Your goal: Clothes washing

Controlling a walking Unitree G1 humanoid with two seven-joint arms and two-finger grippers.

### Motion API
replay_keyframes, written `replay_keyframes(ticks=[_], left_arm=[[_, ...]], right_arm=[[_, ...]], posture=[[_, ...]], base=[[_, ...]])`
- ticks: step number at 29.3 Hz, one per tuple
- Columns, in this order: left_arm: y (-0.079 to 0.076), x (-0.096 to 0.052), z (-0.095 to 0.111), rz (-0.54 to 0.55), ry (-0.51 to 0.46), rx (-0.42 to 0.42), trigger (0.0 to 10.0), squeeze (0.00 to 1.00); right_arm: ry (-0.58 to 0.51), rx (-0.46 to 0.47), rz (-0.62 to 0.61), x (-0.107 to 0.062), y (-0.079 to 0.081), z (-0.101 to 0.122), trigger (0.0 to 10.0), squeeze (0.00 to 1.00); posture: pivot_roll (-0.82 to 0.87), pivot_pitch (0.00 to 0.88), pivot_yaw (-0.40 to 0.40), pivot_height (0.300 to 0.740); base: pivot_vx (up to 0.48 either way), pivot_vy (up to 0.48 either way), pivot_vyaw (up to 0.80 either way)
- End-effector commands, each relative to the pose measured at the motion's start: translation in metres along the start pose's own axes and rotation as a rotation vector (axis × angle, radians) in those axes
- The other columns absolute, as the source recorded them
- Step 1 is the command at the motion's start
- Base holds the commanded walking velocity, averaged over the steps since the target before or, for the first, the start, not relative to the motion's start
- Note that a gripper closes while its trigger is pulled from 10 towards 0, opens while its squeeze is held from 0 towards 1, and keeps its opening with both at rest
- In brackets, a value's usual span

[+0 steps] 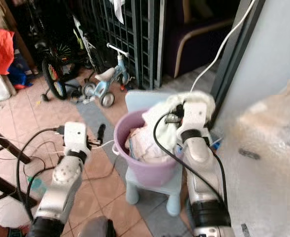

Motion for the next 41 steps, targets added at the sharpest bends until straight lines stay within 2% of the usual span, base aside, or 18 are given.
replay_keyframes(ticks=[1, 3, 4, 7, 11, 13, 15, 17, 19, 21, 23, 26, 29, 36, 41], left_arm=[[0.006, 0.004, 0.009, 0.005, -0.032, 0.013, 10.0, 0.0], [0.006, 0.004, 0.009, 0.005, -0.034, 0.013, 10.0, 0.0], [0.006, 0.004, 0.009, 0.005, -0.034, 0.013, 10.0, 0.0], [0.006, 0.005, 0.011, 0.002, -0.045, -0.002, 10.0, 0.0], [0.006, 0.006, 0.014, -0.004, -0.055, -0.014, 10.0, 0.0], [0.005, 0.007, 0.015, -0.012, -0.062, -0.017, 10.0, 0.0], [0.004, 0.006, 0.015, -0.014, -0.064, -0.017, 10.0, 0.0], [0.003, 0.005, 0.016, -0.021, -0.069, -0.021, 10.0, 0.0], [0.004, 0.005, 0.016, -0.024, -0.073, -0.026, 10.0, 0.0], [0.004, 0.005, 0.016, -0.028, -0.077, -0.037, 10.0, 0.0], [0.004, 0.004, 0.016, -0.03, -0.077, -0.04, 10.0, 0.0], [0.004, 0.004, 0.017, -0.039, -0.082, -0.044, 10.0, 0.0], [0.004, 0.004, 0.016, -0.038, -0.076, -0.046, 10.0, 0.0], [0.004, 0.004, 0.016, -0.04, -0.076, -0.046, 10.0, 0.0], [0.005, 0.003, 0.016, -0.04, -0.081, -0.053, 10.0, 0.0]], right_arm=[[-0.079, -0.036, 0.027, 0.007, 0.008, 0.022, 10.0, 0.0], [-0.158, -0.104, 0.022, 0.013, 0.006, 0.044, 10.0, 0.0], [-0.158, -0.104, 0.022, 0.013, 0.006, 0.044, 10.0, 0.0], [-0.237, -0.133, -0.027, 0.025, -0.007, 0.072, 10.0, 0.0], [-0.329, -0.18, -0.126, 0.034, -0.032, 0.105, 10.0, 0.0], [-0.367, -0.209, -0.24, 0.036, -0.058, 0.123, 10.0, 0.0], [-0.382, -0.221, -0.3, 0.036, -0.07, 0.129, 10.0, 0.0], [-0.361, -0.254, -0.463, 0.033, -0.104, 0.134, 10.0, 0.0], [-0.335, -0.248, -0.531, 0.031, -0.119, 0.13, 10.0, 0.0], [-0.317, -0.216, -0.559, 0.029, -0.127, 0.126, 10.0, 0.0], [-0.324, -0.189, -0.561, 0.028, -0.128, 0.125, 10.0, 0.0], [-0.318, -0.216, -0.547, 0.03, -0.123, 0.124, 10.0, 0.0], [-0.305, -0.19, -0.52, 0.035, -0.115, 0.116, 10.0, 0.0], [-0.236, -0.171, -0.456, 0.041, -0.105, 0.097, 10.0, 0.0], [-0.238, -0.107, -0.361, 0.046, -0.089, 0.093, 10.0, 0.0]], posture=[[-0.01, 0.0, 0.04, 0.74], [-0.01, 0.0, 0.041, 0.74], [-0.01, 0.0, 0.041, 0.74], [-0.01, 0.0, 0.044, 0.74], [-0.01, 0.0, 0.044, 0.74], [-0.01, 0.0, 0.043, 0.74], [-0.01, 0.0, 0.043, 0.74], [-0.01, 0.0, 0.042, 0.74], [-0.01, 0.0, 0.041, 0.74], [0.0, 0.0, 0.04, 0.74], [0.0, 0.0, 0.042, 0.74], [0.0, 0.0, 0.041, 0.74], [0.0, 0.0, 0.045, 0.74], [0.0, 0.0, 0.045, 0.74], [-0.01, 0.0, 0.046, 0.74]], base=[[0.0, 0.0, -0.8], [0.0, 0.0, -0.8], [0.0, 0.0, -0.8], [0.0, 0.0, -0.8], [0.0, 0.0, -0.8], [0.0, 0.0, -0.8], [0.0, 0.0, -0.8], [0.0, 0.0, -0.8], [0.0, 0.0, -0.8], [0.0, 0.0, -0.8], [0.0, 0.0, -0.8], [0.0, 0.0, -0.8], [0.271, 0.0, -0.7], [0.0, 0.0, 0.0], [0.163, 0.0, 0.0]])
Point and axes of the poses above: a point about 5 cm out from each wrist's last joint towards the gripper, its own x axis pointing out of the wrist towards the gripper, its own z axis along the axis of the wrist's last joint, y = z × x, the point moved 5 cm from there along x, pointing out of the wrist towards the gripper, and after that the axes turned 12 degrees about x, right-handed, at the moved point
